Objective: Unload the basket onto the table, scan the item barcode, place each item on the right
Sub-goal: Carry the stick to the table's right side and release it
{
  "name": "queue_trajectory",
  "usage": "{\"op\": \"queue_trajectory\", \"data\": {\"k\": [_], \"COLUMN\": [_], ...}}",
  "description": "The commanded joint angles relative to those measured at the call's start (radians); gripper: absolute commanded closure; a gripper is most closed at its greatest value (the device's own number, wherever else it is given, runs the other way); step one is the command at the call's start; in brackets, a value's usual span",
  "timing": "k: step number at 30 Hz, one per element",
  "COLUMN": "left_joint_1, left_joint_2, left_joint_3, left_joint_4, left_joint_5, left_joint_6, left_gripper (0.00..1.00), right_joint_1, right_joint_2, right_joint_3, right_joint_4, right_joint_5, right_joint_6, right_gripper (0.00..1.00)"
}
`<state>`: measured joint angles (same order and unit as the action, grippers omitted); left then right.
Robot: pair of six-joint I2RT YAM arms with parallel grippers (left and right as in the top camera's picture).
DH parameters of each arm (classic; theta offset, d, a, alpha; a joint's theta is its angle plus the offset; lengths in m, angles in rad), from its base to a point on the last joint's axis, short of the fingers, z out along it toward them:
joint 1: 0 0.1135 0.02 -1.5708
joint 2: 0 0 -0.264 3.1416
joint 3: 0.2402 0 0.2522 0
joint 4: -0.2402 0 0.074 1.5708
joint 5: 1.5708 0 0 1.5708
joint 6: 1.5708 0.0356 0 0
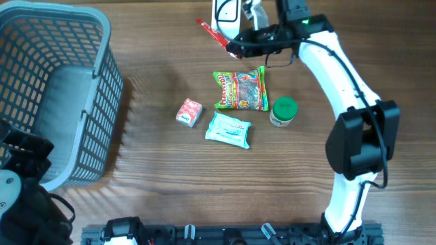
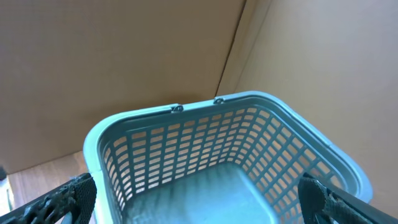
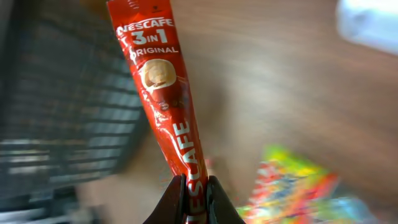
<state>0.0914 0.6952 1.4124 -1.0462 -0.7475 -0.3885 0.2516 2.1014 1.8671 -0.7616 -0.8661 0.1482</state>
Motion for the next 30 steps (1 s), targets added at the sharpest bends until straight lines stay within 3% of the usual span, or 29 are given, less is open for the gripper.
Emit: {"op": "queue_trajectory", "data": {"k": [1, 4, 6, 8, 11, 13, 18, 21, 30], "left_joint_1": [-0.006, -0.006, -0.006, -0.006, -0.006, -0.006, -0.006, -0.006, -0.006], "left_joint_2": [-0.002, -0.002, -0.002, -0.002, -0.002, -0.002, -0.002, -0.002, -0.002], "left_joint_3": [-0.002, -0.002, -0.002, -0.002, -0.002, -0.002, -0.002, -0.002, -0.002], "left_joint_4": [-0.022, -0.03, -0.039, -0.059, -0.076, -0.077, -0.077, -0.077, -0.077], "left_joint_5": [0.015, 0.089, 0.112, 0.129, 0.156, 0.156, 0.169, 0.183, 0.183], "left_joint_6": [-0.013, -0.013, -0.013, -0.013, -0.013, -0.013, -0.013, -0.013, -0.013], "left_gripper": [0.0, 0.0, 0.0, 0.0, 0.0, 0.0, 0.0, 0.0, 0.0], "right_joint_1": [-0.026, -0.033, -0.033, -0.032, -0.024, -0.015, 0.014, 0.069, 0.151], "right_joint_2": [-0.007, -0.007, -0.007, -0.007, -0.006, 0.003, 0.036, 0.084, 0.235], "right_joint_3": [-0.002, -0.002, -0.002, -0.002, -0.002, -0.002, -0.002, -0.002, -0.002], "right_joint_4": [-0.076, -0.137, -0.073, -0.008, 0.055, 0.093, 0.299, 0.414, 0.517], "right_joint_5": [-0.324, -0.325, -0.248, -0.043, 0.435, 0.583, 0.626, 0.784, 0.945], "right_joint_6": [0.298, 0.448, 0.448, 0.414, 0.4, 0.408, 0.405, 0.403, 0.435], "right_gripper": [0.96, 0.96, 0.96, 0.96, 0.96, 0.96, 0.95, 0.95, 0.95]}}
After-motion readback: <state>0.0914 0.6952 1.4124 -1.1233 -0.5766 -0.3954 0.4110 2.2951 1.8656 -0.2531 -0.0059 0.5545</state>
